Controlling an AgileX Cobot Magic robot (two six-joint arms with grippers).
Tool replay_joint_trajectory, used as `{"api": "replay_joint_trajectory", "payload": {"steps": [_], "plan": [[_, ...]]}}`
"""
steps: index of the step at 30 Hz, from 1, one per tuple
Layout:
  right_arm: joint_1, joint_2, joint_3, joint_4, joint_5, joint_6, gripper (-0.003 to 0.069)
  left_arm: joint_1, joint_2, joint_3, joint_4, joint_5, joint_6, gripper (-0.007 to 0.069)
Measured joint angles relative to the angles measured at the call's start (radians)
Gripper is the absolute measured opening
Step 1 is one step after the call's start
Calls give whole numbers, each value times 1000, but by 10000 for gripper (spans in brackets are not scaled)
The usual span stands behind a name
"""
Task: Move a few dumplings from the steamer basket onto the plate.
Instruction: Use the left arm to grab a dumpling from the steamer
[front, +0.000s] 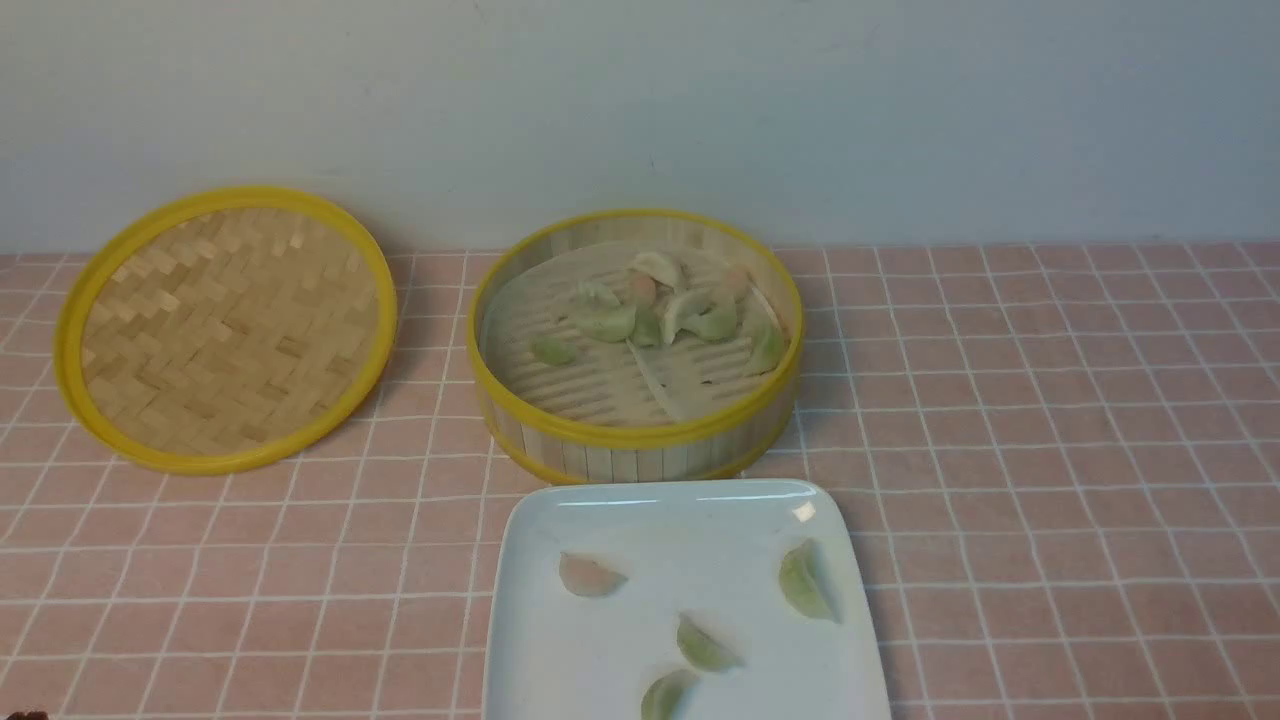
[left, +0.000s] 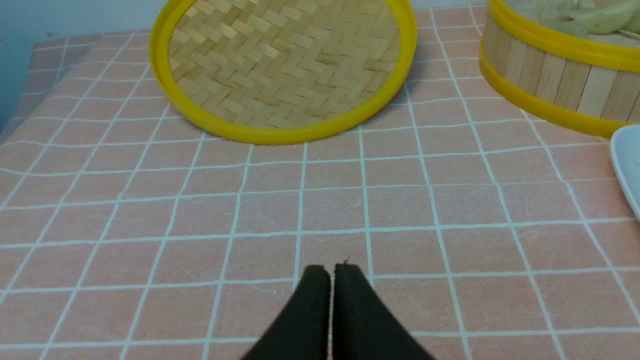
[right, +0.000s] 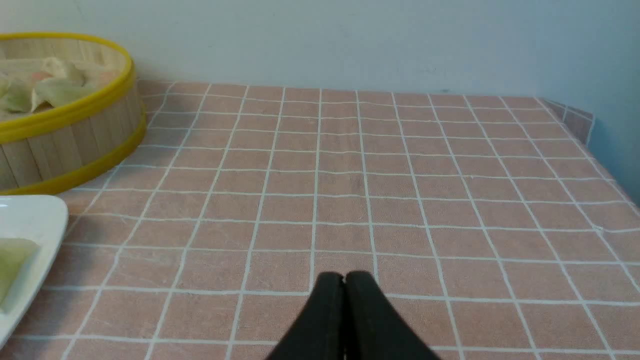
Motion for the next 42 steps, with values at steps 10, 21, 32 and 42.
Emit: {"api": "replay_joint_trajectory", "payload": {"steps": [10, 21, 32, 42], "plan": [[0, 0, 0, 0, 0, 0, -14, 0, 0, 0, 0, 0, 0, -6], [0, 0, 0, 0, 0, 0, -14, 0, 0, 0, 0, 0, 0, -6], [0, 0, 0, 1, 0, 0, -14, 0, 0, 1, -4, -21, -1, -6], [0, 0, 7, 84, -58, 42, -14, 0, 0, 3, -252, -414, -90, -6]]}}
